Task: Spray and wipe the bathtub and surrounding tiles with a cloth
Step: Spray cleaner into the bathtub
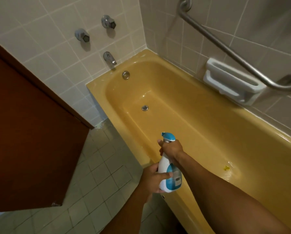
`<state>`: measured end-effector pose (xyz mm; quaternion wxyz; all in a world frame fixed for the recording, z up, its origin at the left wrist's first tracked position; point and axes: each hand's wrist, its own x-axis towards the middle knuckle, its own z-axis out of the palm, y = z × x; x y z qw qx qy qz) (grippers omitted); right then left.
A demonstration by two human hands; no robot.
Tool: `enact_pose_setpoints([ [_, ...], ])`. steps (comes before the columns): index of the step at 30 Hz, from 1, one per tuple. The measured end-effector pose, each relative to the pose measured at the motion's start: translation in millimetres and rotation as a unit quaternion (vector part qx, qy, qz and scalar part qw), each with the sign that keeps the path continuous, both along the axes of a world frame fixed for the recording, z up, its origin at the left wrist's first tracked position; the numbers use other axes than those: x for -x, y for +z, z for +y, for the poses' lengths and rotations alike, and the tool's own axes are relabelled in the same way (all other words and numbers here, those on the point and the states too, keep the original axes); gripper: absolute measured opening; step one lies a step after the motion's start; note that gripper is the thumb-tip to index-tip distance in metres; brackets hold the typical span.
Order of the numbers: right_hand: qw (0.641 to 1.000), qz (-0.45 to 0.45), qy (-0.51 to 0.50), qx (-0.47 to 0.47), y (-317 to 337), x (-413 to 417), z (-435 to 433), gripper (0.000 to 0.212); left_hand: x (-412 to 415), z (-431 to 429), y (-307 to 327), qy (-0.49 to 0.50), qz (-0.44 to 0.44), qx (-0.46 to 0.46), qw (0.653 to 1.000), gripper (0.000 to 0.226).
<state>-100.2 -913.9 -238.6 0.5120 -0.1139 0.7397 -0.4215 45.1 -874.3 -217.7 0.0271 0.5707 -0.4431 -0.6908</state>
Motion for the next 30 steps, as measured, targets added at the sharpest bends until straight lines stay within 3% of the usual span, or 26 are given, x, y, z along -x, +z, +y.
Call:
enact_pose_setpoints([
  [3, 0.999, -0.021, 0.024, -0.020, -7, 20, 39, 0.026, 14, 30, -7, -0.012, 0.014, -0.066, 0.998, 0.051],
  [8, 0.991, 0.031, -0.076, -0.104, -22, 40, 117, 0.031, 39, 83, -12, -0.089, 0.008, -0.129, 0.988, 0.038],
  [12, 0.981, 0.043, -0.170, -0.083, -27, 43, 174, 0.027, 44, 110, -20, -0.178, -0.010, -0.111, 0.978, 0.037],
  [15, 0.956, 0.049, -0.266, -0.112, -29, 32, 218, 0.035, 39, 131, -29, -0.253, -0.001, -0.089, 0.963, 0.033],
  [18, 0.930, 0.059, -0.342, -0.123, -39, 13, 266, 0.040, 26, 153, -31, -0.346, 0.009, -0.066, 0.936, 0.036],
  [24, 0.879, 0.027, -0.461, -0.117, -25, -35, 335, 0.029, -7, 195, -21, -0.463, 0.022, -0.050, 0.885, 0.045],
  [27, 0.864, 0.052, -0.466, -0.184, -25, -62, 369, 0.037, -28, 219, -20, -0.495, 0.014, -0.066, 0.866, 0.044],
  [30, 0.868, 0.017, -0.470, -0.158, -22, -91, 394, 0.030, -56, 240, -22, -0.520, 0.011, -0.089, 0.849, 0.044],
])
